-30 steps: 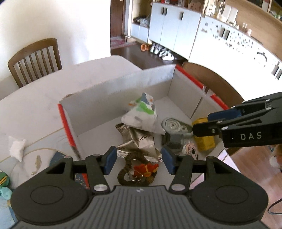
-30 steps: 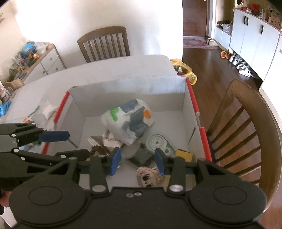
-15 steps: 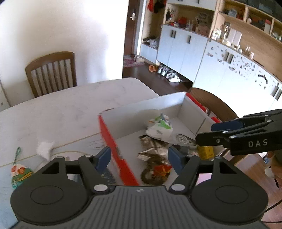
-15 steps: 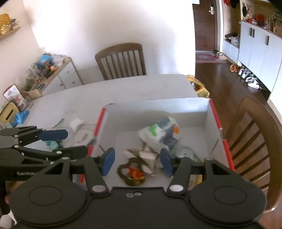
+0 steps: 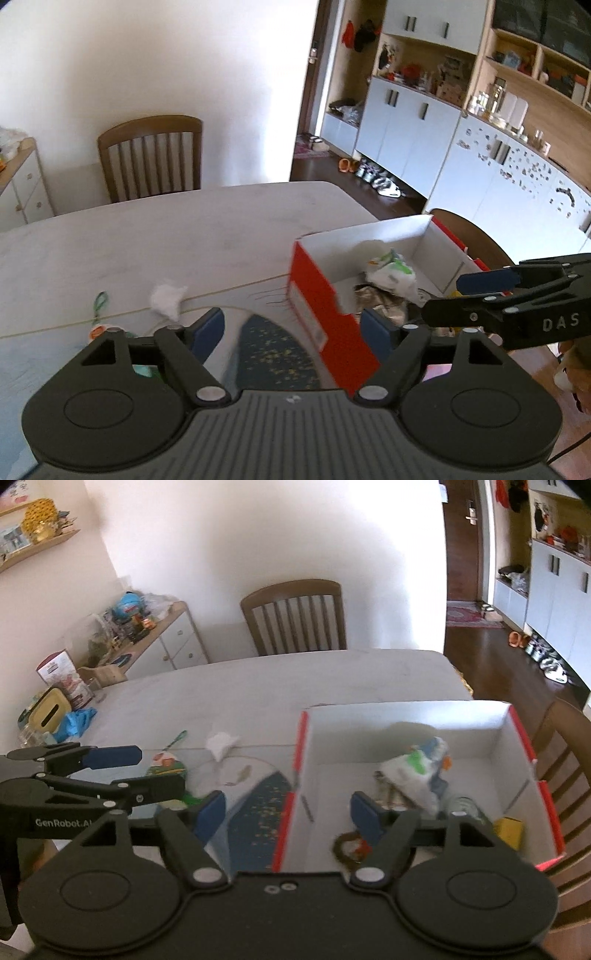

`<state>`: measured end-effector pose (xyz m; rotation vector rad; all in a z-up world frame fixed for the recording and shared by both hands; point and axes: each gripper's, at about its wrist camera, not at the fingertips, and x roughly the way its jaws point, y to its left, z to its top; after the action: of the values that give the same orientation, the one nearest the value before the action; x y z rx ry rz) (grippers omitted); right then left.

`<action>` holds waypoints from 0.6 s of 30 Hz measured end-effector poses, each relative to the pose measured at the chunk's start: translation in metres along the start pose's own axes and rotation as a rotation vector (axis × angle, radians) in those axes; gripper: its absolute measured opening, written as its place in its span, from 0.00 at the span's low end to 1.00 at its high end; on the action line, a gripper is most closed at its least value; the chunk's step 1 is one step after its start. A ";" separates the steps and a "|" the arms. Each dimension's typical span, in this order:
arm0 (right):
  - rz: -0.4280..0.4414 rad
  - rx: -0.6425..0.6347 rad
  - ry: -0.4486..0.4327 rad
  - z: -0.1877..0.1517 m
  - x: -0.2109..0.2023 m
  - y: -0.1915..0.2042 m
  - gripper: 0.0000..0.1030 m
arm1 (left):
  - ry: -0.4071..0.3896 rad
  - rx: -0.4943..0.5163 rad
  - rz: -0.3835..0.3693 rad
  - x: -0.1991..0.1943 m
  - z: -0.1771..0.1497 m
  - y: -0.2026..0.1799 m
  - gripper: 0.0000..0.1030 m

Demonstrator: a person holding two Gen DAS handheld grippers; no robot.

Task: Organize objects
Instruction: 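Move both grippers back toward the green pouch and remaining items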

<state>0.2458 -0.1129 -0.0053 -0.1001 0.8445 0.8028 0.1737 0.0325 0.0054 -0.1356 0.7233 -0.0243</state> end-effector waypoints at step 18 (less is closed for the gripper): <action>0.016 -0.094 0.004 -0.004 0.039 0.097 0.94 | -0.014 -0.117 0.051 -0.033 -0.035 0.111 1.00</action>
<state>0.1940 -0.0227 -0.0139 -0.1778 0.8121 0.8576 0.1232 0.1407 -0.0130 -0.2287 0.7137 0.0675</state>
